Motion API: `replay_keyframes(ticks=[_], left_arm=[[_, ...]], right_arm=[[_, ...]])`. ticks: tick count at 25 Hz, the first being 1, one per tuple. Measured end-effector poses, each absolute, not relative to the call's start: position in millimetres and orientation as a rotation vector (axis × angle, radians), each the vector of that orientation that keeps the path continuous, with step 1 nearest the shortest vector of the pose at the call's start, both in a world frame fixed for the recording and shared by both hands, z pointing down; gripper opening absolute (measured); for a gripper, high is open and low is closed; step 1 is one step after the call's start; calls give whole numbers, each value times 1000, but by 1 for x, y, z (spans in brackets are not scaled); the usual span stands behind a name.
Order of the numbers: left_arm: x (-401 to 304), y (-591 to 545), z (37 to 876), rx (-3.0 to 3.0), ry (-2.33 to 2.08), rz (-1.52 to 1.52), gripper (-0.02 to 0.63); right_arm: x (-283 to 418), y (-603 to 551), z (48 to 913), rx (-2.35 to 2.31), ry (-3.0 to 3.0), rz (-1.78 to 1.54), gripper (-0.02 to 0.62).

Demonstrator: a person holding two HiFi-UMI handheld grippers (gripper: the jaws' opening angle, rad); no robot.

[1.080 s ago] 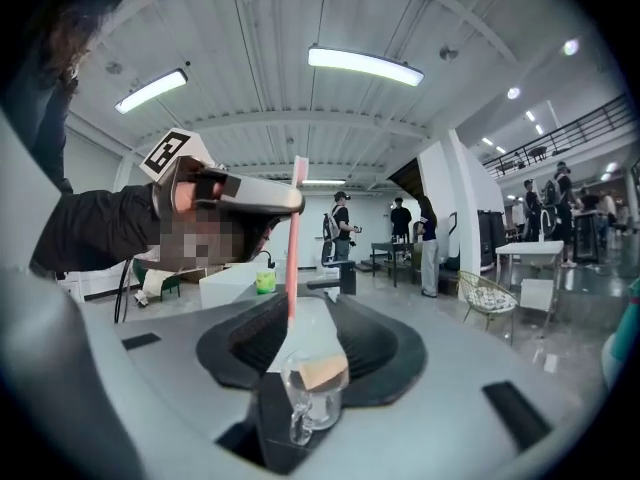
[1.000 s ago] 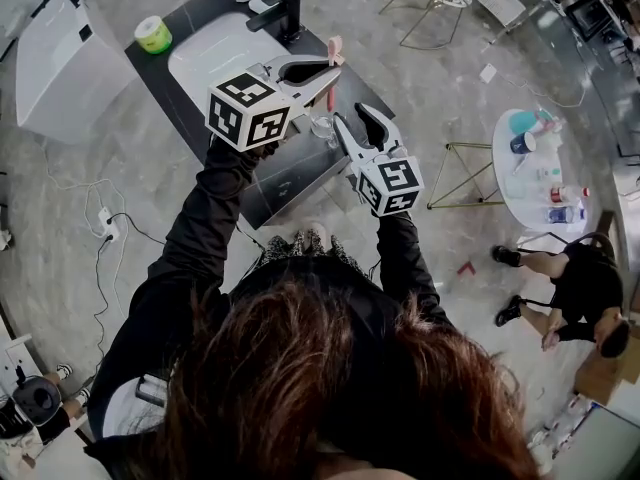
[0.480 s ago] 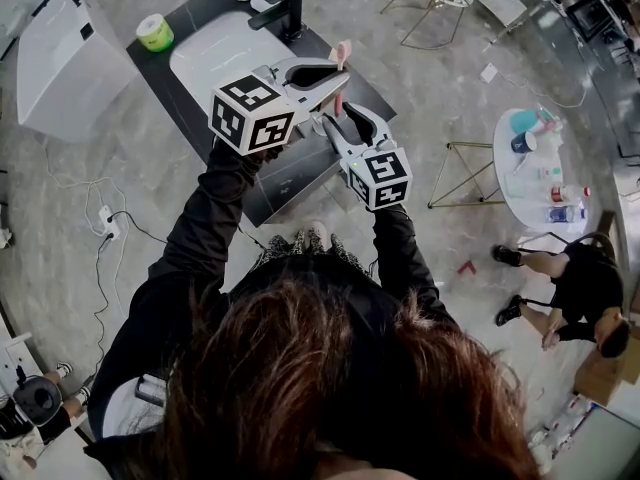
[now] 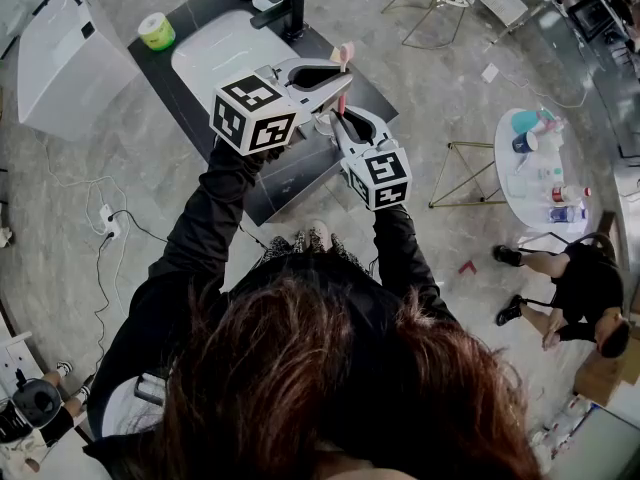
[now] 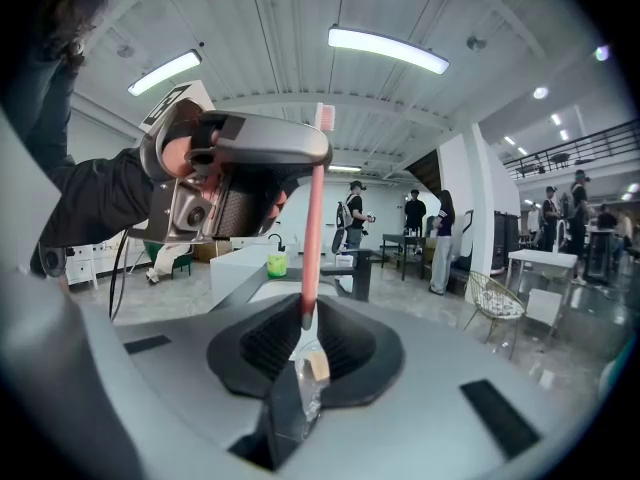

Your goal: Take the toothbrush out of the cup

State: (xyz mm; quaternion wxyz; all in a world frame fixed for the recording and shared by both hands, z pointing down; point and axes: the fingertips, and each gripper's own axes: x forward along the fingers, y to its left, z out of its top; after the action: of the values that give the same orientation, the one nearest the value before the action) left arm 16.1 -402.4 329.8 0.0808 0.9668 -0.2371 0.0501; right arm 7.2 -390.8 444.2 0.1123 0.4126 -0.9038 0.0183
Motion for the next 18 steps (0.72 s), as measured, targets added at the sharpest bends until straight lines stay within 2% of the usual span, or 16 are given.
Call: replay_keyframes(ticks=[14,16,18], left_arm=[[7,-405,318,2930,-800,-1,37],[6,-404,316,2935,-805,-9,70],[4,-404,315,2940,-810,-19,133]], right_arm=[[7,-389,440,1236,-2688,118,41],[5,-389,438,1241,-2691,117,41],[4,-390,436,1246,-2694,106,41]])
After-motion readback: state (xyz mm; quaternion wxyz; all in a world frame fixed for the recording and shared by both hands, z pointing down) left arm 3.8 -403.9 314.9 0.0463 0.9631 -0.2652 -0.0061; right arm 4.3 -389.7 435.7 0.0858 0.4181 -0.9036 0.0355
